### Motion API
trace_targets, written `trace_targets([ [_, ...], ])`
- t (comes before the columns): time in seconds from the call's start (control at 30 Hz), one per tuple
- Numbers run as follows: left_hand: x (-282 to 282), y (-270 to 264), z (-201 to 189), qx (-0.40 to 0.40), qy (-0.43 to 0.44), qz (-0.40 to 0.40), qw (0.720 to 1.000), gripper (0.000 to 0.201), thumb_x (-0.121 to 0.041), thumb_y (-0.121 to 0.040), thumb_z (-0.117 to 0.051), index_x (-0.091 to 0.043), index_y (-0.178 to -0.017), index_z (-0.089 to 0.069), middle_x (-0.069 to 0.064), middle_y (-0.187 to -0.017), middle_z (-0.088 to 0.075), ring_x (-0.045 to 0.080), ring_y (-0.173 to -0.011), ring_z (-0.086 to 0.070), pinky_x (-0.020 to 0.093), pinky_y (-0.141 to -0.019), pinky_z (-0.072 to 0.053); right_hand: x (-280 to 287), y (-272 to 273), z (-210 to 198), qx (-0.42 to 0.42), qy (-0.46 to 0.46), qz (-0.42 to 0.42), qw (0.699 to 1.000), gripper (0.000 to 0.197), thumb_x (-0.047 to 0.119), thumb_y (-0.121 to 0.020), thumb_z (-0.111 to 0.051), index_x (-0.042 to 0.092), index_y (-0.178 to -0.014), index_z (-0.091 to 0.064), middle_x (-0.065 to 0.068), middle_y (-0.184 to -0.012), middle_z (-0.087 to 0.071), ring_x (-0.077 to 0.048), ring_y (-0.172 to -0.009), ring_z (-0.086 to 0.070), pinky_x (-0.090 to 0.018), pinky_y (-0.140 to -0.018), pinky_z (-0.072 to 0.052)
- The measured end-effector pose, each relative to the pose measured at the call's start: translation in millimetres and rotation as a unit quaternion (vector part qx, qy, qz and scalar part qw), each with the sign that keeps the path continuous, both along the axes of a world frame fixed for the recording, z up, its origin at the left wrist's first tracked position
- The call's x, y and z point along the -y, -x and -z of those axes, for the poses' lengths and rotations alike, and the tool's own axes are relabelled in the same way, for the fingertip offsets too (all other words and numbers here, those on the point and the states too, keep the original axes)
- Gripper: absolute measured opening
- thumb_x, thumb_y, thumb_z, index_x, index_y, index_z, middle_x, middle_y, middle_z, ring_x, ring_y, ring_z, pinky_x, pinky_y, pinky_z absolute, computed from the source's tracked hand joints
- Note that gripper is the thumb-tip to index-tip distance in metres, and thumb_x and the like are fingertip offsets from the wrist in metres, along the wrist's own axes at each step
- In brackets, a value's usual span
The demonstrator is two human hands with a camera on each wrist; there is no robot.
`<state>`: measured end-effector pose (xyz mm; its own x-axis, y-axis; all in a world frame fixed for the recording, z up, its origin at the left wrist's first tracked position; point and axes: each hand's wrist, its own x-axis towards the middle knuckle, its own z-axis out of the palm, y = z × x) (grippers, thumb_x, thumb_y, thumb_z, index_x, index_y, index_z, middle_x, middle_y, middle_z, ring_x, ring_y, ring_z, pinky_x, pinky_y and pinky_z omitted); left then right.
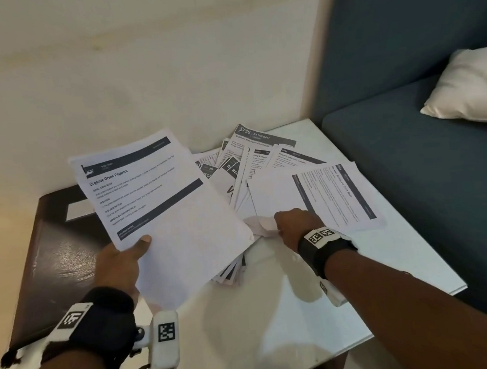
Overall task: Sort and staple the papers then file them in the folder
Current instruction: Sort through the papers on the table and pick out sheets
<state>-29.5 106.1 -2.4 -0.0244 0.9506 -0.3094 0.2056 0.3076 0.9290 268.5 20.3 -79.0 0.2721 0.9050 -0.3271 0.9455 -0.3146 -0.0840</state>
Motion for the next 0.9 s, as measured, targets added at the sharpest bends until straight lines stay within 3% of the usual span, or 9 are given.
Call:
trace_targets([
  [0.13,-2,3,1,-0.02,-0.015,0.002,1.0,0.014,-0.011,-0.095,-0.062,-0.016,-0.107,-0.059,-0.004,-0.097,-0.063,0.026,-0.094,-0.056,0.044,-0.087,-0.043,5,2,-6,-0.03,0.012,-0.014,0.999,0.033,0.047,-0.095,-0.052,0.017,-0.108,-0.054,-0.009,-0.108,-0.063,-0.031,-0.101,-0.061,-0.03,-0.071,-0.041],
  [0.3,0,-3,0,-0.025,-0.038,0.005,0.999,0.014,-0.009,-0.095,-0.061,-0.014,-0.108,-0.057,0.004,-0.107,-0.059,0.027,-0.099,-0.052,0.041,-0.087,-0.039,21,-2,-15,-0.02,-0.008,-0.026,0.999,0.019,0.031,-0.099,-0.044,0.019,-0.11,-0.053,-0.011,-0.102,-0.064,-0.034,-0.094,-0.062,-0.033,-0.071,-0.044],
  [0.43,0,-4,-4,-0.027,-0.037,0.002,0.999,0.013,-0.013,-0.093,-0.065,-0.019,-0.103,-0.06,0.002,-0.106,-0.063,0.031,-0.104,-0.057,0.048,-0.093,-0.045,39,4,-27,-0.068,-0.035,-0.036,0.996,0.011,0.024,-0.094,-0.055,0.02,-0.103,-0.058,-0.007,-0.103,-0.068,-0.031,-0.095,-0.062,-0.034,-0.079,-0.051],
  [0.53,7,-5,-11,-0.02,-0.044,0.003,0.999,0.015,-0.014,-0.093,-0.066,-0.021,-0.105,-0.061,0.001,-0.107,-0.063,0.029,-0.101,-0.057,0.048,-0.095,-0.046,60,18,-20,-0.107,0.025,-0.138,0.984,0.013,0.021,-0.09,-0.061,0.021,-0.101,-0.067,0.001,-0.106,-0.07,-0.029,-0.1,-0.062,-0.041,-0.097,-0.046],
  [0.6,13,-7,-14,-0.025,-0.051,0.02,0.998,0.016,-0.014,-0.094,-0.065,-0.019,-0.108,-0.06,0.002,-0.107,-0.062,0.027,-0.098,-0.056,0.043,-0.09,-0.045,80,28,-14,-0.071,0.062,-0.228,0.969,0.012,0.022,-0.089,-0.062,0.021,-0.1,-0.066,0.002,-0.106,-0.069,-0.03,-0.099,-0.062,-0.045,-0.097,-0.045],
  [0.77,23,-5,-2,-0.08,-0.046,0.068,0.993,0.015,-0.014,-0.094,-0.064,-0.016,-0.108,-0.062,0.006,-0.109,-0.065,0.029,-0.098,-0.059,0.041,-0.09,-0.046,129,35,-13,-0.058,0.128,-0.309,0.941,0.024,0.022,-0.088,-0.063,0.02,-0.112,-0.067,-0.006,-0.127,-0.064,-0.023,-0.133,-0.048,-0.039,-0.106,-0.037],
  [0.83,21,-2,4,-0.095,-0.037,0.069,0.992,0.02,-0.012,-0.094,-0.064,-0.011,-0.114,-0.063,0.007,-0.111,-0.064,0.029,-0.098,-0.058,0.038,-0.088,-0.044,143,33,-17,-0.072,0.182,-0.295,0.935,0.028,0.036,-0.087,-0.066,0.021,-0.111,-0.067,-0.007,-0.14,-0.055,-0.027,-0.13,-0.05,-0.042,-0.104,-0.04],
  [0.9,17,2,9,-0.125,-0.037,0.083,0.988,0.025,-0.012,-0.095,-0.063,-0.005,-0.119,-0.062,0.01,-0.115,-0.063,0.027,-0.098,-0.055,0.037,-0.088,-0.042,149,29,-20,-0.108,0.209,-0.206,0.95,0.041,0.055,-0.086,-0.063,0.021,-0.108,-0.068,-0.003,-0.144,-0.051,-0.029,-0.122,-0.055,-0.037,-0.1,-0.043],
])
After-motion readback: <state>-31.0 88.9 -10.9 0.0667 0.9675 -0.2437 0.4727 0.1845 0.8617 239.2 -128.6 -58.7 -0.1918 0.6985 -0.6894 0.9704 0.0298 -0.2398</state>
